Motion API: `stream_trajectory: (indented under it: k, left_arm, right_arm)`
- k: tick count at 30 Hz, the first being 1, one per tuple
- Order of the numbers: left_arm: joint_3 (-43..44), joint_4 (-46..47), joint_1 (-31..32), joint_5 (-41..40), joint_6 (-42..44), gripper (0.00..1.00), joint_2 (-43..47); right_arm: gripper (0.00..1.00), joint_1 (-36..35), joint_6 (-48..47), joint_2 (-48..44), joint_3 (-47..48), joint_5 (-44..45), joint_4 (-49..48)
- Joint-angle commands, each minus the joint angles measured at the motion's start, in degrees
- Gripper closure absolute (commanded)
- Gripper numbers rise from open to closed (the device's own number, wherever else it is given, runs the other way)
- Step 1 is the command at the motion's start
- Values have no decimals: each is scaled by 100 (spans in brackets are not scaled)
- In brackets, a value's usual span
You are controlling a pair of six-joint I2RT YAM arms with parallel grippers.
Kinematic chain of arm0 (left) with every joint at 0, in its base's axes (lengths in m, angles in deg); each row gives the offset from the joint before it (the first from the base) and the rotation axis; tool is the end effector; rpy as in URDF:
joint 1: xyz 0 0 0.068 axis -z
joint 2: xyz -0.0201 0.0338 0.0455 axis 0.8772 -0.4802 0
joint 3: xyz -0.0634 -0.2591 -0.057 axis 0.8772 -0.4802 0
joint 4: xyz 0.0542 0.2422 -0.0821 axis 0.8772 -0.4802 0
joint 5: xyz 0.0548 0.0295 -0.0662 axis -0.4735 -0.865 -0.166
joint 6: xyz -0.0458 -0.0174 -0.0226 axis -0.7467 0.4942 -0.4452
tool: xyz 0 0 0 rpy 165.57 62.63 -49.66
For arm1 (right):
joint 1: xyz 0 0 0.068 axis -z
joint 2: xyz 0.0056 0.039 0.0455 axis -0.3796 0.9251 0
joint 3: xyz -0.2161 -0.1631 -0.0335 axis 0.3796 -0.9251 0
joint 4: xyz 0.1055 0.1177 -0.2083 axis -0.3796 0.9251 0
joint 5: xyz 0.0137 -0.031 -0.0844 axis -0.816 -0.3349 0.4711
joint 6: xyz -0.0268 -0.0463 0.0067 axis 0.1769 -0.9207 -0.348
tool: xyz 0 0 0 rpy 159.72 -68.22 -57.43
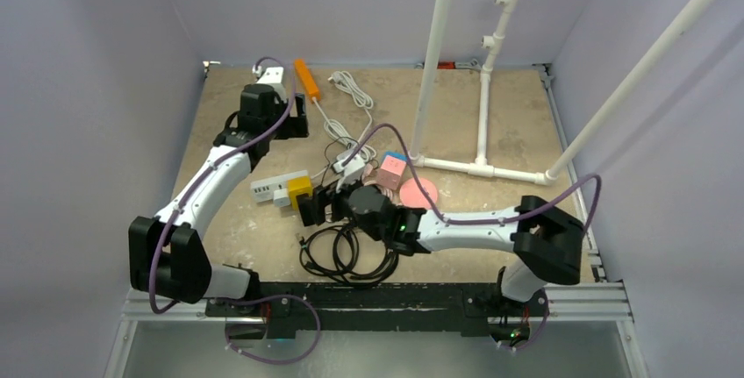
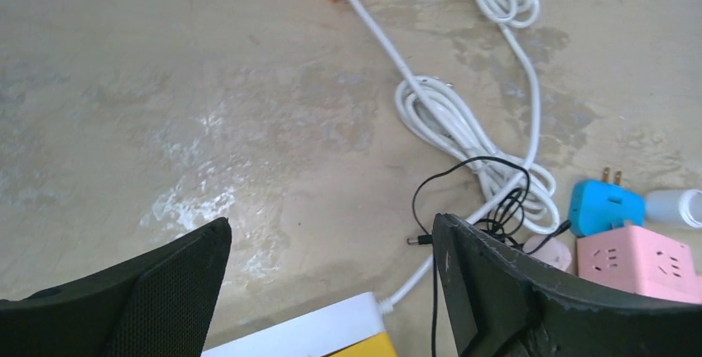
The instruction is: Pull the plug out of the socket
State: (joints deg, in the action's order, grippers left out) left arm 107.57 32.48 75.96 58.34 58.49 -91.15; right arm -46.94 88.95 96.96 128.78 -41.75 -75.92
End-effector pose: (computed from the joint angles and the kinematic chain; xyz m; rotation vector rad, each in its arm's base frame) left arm 0.3040 -0.0765 0.3037 -0.0281 2.1256 -0.2022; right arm 0.1393 0.3255 0.2564 -0.4209 1.7488 0.7708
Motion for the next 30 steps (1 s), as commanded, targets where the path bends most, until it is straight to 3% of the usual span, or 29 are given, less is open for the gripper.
stream_trajectory:
  k: [1,6,14,22,25,30]
  left_arm:
    - [-181,-44,-173,13,-156,10,333]
    - [-134,-187,-174,-239,-105,10,402]
    - [-204,-114,-174,-37,-180,10,532]
    - [-212,-114,-174,7,-182,10,599]
    - [-220,-108,-174,-63,-180,10,623]
    - [-225,-130,-174,-172,-147,10,699]
  right_arm:
    - [22,-407,810,498,536,543,447]
    - [30,-649,1240,1456,1350,826,1201]
    - [32,-756,1658,2227,2212,1652,2356]
    - [34,-752,1438,2612,2492,1552,2255]
    - [45,-729,1169,2871,2776,1876,2351]
    - [76,-474,674,2755,2711,1921,2269]
